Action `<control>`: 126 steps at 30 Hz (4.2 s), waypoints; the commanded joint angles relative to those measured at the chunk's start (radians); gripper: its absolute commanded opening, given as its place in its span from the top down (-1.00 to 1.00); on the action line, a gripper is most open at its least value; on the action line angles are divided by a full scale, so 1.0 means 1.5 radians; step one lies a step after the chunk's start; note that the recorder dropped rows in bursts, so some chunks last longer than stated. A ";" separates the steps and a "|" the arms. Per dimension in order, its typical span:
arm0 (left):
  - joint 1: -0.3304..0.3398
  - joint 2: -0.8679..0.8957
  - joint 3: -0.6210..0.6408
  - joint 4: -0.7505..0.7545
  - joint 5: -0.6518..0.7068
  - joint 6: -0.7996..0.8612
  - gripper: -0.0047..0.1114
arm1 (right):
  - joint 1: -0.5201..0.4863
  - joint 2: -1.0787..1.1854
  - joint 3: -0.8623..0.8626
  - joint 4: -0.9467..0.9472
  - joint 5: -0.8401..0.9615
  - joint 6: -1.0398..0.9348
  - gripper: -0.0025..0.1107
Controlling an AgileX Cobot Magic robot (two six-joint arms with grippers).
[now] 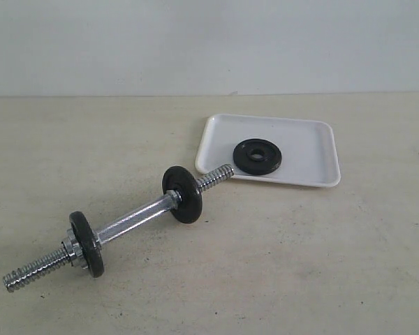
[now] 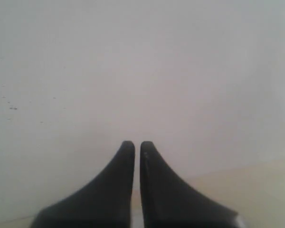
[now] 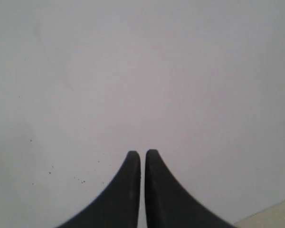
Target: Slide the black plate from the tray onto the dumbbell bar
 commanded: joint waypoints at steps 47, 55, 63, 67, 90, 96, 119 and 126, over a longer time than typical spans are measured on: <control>-0.305 0.584 -0.021 0.352 -0.131 0.055 -0.37 | 0.001 -0.003 -0.001 -0.030 0.154 -0.002 0.96; -0.321 0.729 -0.034 0.367 -0.189 0.029 -0.37 | 0.001 -0.003 -0.001 -0.030 0.154 0.000 0.96; -0.321 0.826 -0.083 0.367 -0.193 0.022 -0.37 | 0.001 -0.003 -0.001 -0.030 0.156 0.000 0.96; -0.321 0.855 -0.090 0.367 -0.199 0.022 -0.37 | 0.001 -0.003 -0.001 -0.030 0.156 0.000 0.96; -0.321 0.946 -0.119 0.367 -0.227 0.022 -0.37 | 0.001 -0.003 -0.001 -0.030 0.160 0.001 0.96; -0.321 0.970 -0.121 0.367 -0.227 0.022 -0.37 | 0.001 -0.003 -0.001 -0.030 0.160 0.001 0.96; -0.321 0.989 -0.121 0.367 -0.231 0.022 0.14 | 0.001 -0.003 -0.001 -0.030 0.160 0.001 0.96; -0.321 0.989 -0.121 0.367 -0.219 0.022 0.63 | 0.001 -0.003 -0.001 -0.030 0.160 0.001 0.96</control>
